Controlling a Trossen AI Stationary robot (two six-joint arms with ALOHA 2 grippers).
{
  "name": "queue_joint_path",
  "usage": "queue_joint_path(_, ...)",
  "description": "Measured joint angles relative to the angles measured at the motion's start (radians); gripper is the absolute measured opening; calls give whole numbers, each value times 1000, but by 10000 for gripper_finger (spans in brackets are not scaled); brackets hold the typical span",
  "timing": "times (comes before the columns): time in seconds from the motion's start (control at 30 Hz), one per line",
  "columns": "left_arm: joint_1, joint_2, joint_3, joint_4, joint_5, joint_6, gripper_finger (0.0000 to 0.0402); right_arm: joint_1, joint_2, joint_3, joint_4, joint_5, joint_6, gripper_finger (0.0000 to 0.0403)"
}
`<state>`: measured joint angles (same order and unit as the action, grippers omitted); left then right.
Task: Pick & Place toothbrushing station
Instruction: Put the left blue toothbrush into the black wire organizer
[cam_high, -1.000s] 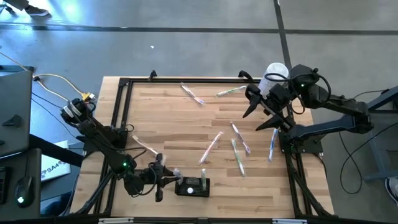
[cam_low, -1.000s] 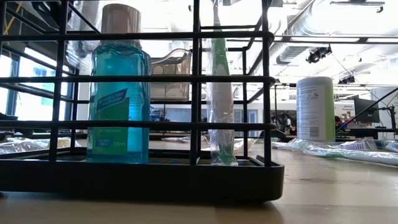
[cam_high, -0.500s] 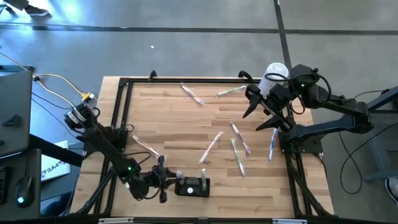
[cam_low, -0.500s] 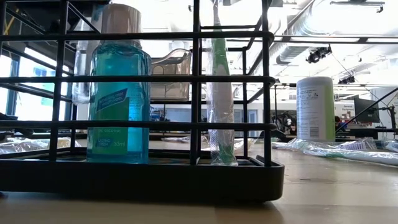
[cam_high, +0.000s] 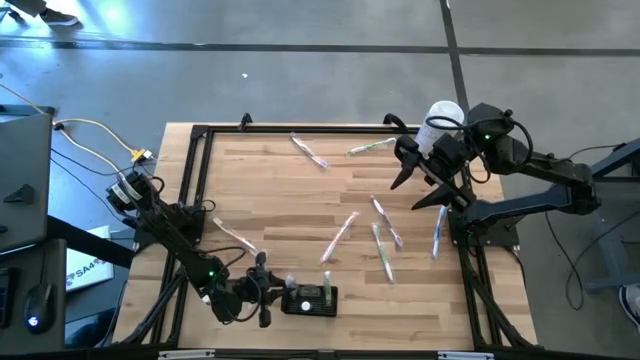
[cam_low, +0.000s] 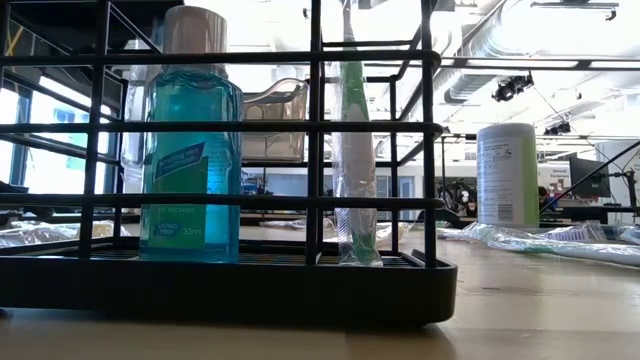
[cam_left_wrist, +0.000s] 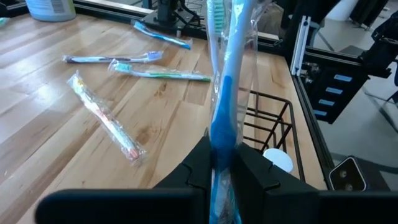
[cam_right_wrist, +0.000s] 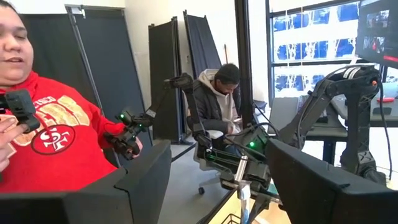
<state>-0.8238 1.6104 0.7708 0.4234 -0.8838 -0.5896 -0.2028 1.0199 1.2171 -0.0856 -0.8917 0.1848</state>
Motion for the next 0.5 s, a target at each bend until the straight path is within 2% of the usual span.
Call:
queue_joint_path(0.17, 0, 0, 0, -7, -11, -24, 76, 0, 0, 0, 0, -1, 1, 254)
queue_joint_path(0.5, 0, 0, 0, -7, 15, -53, 70, 0, 0, 0, 0, -5, -3, 254)
